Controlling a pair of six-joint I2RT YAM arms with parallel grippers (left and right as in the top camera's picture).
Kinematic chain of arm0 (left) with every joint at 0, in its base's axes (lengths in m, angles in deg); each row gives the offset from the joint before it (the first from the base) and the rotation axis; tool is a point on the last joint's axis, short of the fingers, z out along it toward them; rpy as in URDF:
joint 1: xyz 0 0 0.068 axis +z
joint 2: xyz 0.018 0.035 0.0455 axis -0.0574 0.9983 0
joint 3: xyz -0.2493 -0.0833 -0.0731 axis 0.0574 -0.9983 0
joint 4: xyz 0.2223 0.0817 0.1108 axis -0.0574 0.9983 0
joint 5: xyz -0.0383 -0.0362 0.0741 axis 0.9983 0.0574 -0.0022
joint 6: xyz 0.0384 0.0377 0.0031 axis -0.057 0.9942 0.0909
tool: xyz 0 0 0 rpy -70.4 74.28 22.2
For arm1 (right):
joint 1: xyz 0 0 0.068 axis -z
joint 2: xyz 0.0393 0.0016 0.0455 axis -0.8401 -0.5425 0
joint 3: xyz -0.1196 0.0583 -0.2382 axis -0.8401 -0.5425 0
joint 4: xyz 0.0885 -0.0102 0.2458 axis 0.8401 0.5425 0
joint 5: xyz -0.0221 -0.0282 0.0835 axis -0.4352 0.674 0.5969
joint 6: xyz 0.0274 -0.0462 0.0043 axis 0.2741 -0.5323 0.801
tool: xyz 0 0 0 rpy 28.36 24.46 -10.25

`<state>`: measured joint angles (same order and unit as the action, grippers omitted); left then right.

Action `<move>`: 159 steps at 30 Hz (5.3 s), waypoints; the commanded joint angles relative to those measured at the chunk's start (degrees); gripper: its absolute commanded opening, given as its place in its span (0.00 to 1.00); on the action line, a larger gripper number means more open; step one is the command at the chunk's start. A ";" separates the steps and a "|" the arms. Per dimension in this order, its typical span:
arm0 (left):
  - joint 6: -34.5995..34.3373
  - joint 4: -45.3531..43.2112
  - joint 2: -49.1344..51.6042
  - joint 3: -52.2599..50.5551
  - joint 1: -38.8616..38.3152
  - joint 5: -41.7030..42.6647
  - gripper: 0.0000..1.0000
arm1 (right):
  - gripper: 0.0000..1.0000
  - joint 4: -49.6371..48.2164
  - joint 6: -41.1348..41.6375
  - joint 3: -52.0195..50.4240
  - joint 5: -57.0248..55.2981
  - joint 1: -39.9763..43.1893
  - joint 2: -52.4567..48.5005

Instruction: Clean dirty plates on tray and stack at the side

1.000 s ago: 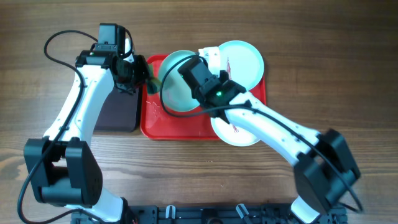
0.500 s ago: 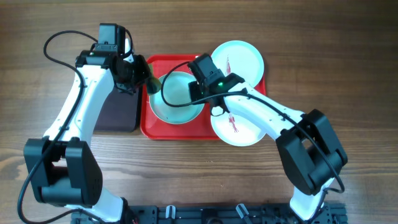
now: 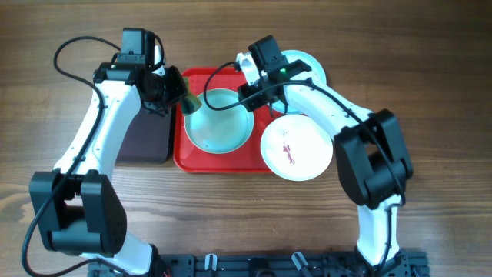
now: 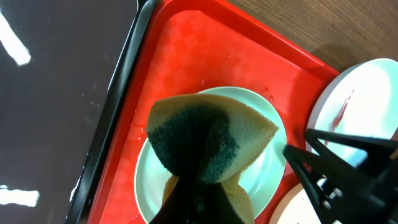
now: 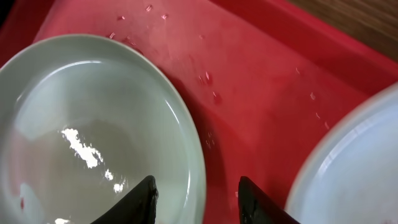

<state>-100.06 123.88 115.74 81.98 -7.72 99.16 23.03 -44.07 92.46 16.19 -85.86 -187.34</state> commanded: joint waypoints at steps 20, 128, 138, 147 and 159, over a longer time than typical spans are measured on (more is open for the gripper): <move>-0.94 -0.17 0.48 0.76 0.02 -0.55 0.04 | 0.04 -1.49 15.89 1.92 -2.78 -0.28 -6.12; 2.23 -6.73 -0.11 -0.24 -0.22 -1.60 0.04 | 0.04 17.57 26.45 1.88 -14.51 0.15 7.19; 2.25 -5.70 0.59 -0.50 -2.14 -1.60 0.04 | 0.04 21.66 24.87 1.88 -38.42 -2.97 16.57; 2.23 -5.49 0.59 -0.50 -2.64 -1.60 0.04 | 0.04 23.04 25.07 1.88 -65.85 -13.94 18.45; 2.25 -5.49 0.59 -0.50 -2.64 -1.64 0.04 | 0.04 22.75 26.93 1.88 -87.97 -23.63 18.45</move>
<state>-97.46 118.53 115.89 81.85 -10.32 98.06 46.00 -18.46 93.25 -61.73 -108.90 -171.04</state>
